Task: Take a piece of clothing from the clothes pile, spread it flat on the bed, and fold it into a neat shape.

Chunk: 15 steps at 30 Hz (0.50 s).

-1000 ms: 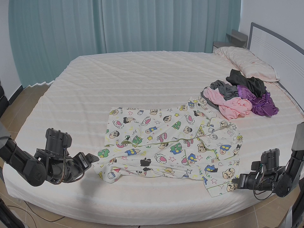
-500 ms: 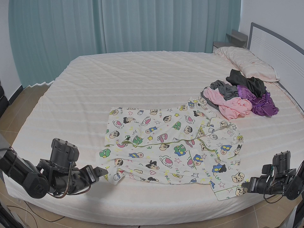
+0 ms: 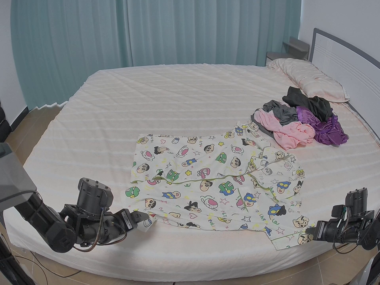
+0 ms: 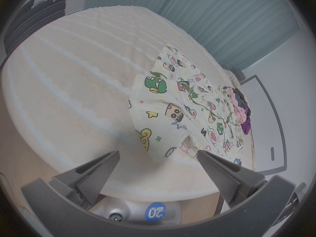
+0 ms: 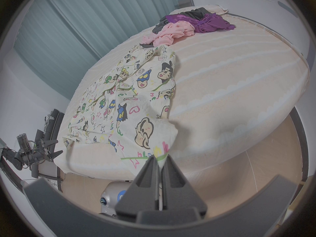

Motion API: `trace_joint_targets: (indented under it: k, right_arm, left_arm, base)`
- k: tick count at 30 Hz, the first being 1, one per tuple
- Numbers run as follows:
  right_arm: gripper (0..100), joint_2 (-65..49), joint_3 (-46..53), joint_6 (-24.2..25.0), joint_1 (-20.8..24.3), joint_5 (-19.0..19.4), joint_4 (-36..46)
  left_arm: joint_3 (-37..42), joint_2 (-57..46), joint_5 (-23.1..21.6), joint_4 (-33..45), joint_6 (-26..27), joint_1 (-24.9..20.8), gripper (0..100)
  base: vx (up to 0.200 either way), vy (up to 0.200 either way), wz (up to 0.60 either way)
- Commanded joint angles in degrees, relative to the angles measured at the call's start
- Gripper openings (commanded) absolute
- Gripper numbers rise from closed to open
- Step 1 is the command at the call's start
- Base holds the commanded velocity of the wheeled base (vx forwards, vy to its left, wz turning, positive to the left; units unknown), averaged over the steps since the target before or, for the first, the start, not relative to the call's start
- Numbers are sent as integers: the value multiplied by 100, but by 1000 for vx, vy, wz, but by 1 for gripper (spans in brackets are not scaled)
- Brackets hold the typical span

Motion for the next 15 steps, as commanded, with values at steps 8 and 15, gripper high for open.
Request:
trace_joint_targets:
  k: [8, 15]
  right_arm:
    - [0, 5, 101, 21, -13, 8, 0]
    - [0, -12, 101, 21, -13, 17, 0]
  left_arm:
    - [472, 686, -481, -1125, 82, -151, 100]
    - [656, 880, -622, -1837, 459, -168, 100]
  base:
    - [0, 0, 0]
    - [0, 0, 0]
